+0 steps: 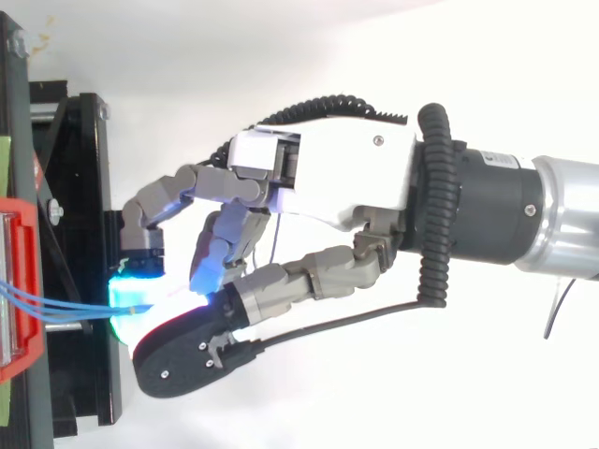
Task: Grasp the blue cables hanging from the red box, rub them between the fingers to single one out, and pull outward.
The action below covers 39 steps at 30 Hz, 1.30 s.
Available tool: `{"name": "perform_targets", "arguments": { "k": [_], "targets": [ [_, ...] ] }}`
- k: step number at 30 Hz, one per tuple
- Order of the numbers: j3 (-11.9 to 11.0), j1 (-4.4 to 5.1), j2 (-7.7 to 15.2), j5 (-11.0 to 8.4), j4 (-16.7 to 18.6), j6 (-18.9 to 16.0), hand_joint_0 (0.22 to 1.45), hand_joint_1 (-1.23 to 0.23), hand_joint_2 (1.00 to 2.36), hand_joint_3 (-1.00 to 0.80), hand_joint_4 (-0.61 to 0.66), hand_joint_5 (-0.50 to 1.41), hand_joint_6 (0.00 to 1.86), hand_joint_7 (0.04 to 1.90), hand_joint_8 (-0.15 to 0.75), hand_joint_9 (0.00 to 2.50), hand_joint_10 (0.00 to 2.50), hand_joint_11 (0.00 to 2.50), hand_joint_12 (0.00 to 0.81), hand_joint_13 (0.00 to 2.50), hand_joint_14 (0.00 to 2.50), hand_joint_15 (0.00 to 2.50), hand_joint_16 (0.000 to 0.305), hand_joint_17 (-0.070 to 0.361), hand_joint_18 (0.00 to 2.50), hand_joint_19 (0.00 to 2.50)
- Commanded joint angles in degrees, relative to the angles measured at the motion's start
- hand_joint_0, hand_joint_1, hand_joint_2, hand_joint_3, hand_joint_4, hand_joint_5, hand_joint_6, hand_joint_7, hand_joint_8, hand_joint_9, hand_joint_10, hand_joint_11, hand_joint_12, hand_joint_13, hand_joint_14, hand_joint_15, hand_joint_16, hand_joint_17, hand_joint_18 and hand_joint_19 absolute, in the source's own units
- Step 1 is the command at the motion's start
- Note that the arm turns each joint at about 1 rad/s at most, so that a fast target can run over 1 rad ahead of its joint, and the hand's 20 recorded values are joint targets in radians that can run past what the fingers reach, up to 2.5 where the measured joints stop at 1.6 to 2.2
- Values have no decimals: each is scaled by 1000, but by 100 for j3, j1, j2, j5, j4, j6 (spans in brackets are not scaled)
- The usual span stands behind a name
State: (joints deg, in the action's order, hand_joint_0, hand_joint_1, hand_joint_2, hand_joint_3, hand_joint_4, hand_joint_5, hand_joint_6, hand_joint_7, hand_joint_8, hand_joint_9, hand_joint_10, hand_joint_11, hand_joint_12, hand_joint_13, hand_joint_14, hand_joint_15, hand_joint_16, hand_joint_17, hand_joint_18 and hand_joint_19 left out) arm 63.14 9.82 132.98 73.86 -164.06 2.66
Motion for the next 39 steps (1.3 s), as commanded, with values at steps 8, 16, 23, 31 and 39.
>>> {"name": "perform_targets", "arguments": {
  "k": [8, 16, 23, 31, 39],
  "targets": [
    [-48, -7, 0, -39, -38, 7, 593, -702, 1018, -178, 162, -168, 907, 1020, 300, 1198, 18, 1279, 393, 1161, 28, 1110, 49, 110, 710, 751],
    [-127, -42, 0, -30, -109, 16, 651, -786, 1012, -340, 145, -180, 922, 982, 288, 1148, 20, 1286, 376, 1137, 30, 1119, 47, 106, 697, 752],
    [-136, -77, 0, -30, -117, 139, 576, -711, 1000, -500, 161, -165, 901, 997, 287, 1187, 21, 1281, 380, 1156, 30, 1119, 48, 107, 702, 752],
    [-145, -77, 0, -39, -117, 156, 544, -572, 1000, -500, 162, -156, 887, 1021, 294, 1225, 21, 1253, 388, 1176, 28, 1113, 50, 112, 717, 757],
    [-145, -77, 0, -39, -109, 156, 606, -655, 1018, -252, 141, -150, 905, 1095, 294, 1245, 22, 1272, 369, 1189, 30, 1117, 47, 106, 735, 749]
  ]
}}
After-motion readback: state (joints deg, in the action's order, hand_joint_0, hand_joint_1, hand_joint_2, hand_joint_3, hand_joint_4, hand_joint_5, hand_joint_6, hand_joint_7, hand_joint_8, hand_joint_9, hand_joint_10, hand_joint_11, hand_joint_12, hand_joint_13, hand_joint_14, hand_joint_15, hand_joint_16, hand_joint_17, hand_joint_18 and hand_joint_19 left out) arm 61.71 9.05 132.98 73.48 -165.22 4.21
